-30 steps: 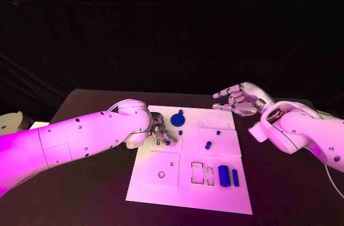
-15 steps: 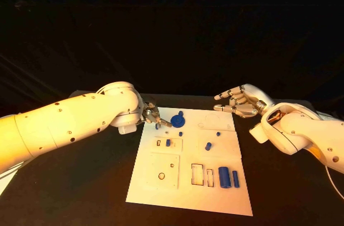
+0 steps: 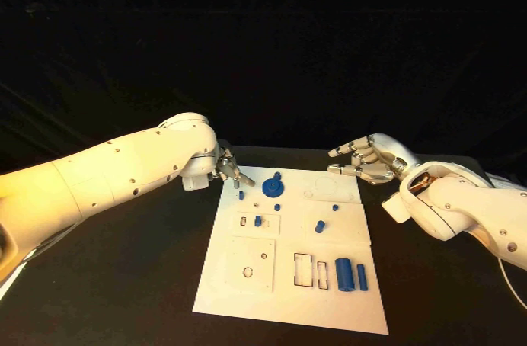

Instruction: Assemble the parts on the task board

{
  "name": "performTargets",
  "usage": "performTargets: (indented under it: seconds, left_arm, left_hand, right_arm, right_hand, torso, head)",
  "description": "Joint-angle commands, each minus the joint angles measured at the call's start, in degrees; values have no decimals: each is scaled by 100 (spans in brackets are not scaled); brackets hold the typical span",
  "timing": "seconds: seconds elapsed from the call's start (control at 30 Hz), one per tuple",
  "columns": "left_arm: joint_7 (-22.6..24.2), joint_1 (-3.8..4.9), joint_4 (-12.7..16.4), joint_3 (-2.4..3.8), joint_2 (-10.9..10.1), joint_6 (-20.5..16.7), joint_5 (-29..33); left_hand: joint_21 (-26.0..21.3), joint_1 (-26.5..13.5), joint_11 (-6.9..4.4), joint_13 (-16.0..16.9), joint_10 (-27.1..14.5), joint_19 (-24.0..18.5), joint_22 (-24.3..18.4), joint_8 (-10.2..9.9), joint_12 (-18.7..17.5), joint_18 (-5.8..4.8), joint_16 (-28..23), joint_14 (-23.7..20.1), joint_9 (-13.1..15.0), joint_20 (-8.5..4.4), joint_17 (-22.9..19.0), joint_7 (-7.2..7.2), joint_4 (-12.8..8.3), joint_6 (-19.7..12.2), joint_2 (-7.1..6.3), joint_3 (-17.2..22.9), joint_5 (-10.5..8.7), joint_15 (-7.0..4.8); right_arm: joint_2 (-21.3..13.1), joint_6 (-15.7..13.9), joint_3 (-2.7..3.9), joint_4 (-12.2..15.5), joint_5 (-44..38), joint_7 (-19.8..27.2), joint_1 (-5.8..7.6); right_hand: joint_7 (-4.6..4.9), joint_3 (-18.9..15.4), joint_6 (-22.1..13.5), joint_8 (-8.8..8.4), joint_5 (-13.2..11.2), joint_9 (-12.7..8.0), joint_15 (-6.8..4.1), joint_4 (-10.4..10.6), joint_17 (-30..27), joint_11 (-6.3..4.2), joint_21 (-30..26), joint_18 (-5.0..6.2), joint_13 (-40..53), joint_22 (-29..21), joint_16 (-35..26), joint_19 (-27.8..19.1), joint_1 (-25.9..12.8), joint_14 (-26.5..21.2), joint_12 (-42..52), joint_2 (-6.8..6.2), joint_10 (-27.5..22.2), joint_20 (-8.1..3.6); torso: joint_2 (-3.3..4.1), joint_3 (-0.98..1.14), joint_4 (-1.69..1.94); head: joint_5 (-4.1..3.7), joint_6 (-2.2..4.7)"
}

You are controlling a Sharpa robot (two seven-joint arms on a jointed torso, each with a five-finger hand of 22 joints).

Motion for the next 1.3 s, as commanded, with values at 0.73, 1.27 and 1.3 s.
performTargets:
  seconds: [0.73, 1.27, 1.3]
  left_arm:
    - [-69, -81, -611, -91, 402, 390, -741]
    - [-3, -117, -626, -101, 455, 586, -372]
    - [-2, -122, -628, -102, 457, 589, -360]
  left_hand:
    - [69, 26, -45, 80, 92, 317, 930, 75, 115, 28, 18, 594, -16, 12, 1509, -46, -22, 150, 92, -85, -18, -19]
    - [86, 150, -63, 94, 107, 330, 957, 97, 133, 21, 18, 594, -21, -6, 1509, -65, -32, 180, 179, -73, -1, -37]
    - [87, 163, -64, 91, 106, 331, 959, 97, 131, 21, 18, 594, -22, -7, 1509, -65, -35, 179, 186, -71, 1, -38]
  right_arm:
    - [38, 106, -1, -14, -50, 22, -20]
    - [43, 114, -1, -17, -51, 17, -21]
    - [43, 114, -1, -18, -51, 17, -21]
  right_hand:
    - [-5, -33, 49, -7, 6, 1, -38, -3, 954, -1, -20, 82, 1, -6, -27, -25, -61, 460, -25, -16, -32, -6]
    - [-5, -33, 49, -7, 6, 1, -38, -3, 954, -1, -20, 82, 1, -6, -27, -25, -61, 460, -25, -16, -32, -6]
    - [-5, -33, 49, -7, 6, 1, -38, -3, 954, -1, -20, 82, 1, -6, -27, -25, -61, 460, -25, -16, -32, -6]
  torso:
    - [21, -3, -21]
    - [16, -3, -14]
    - [17, -3, -14]
  head:
    - [43, -44]
    - [48, -56]
    - [50, -54]
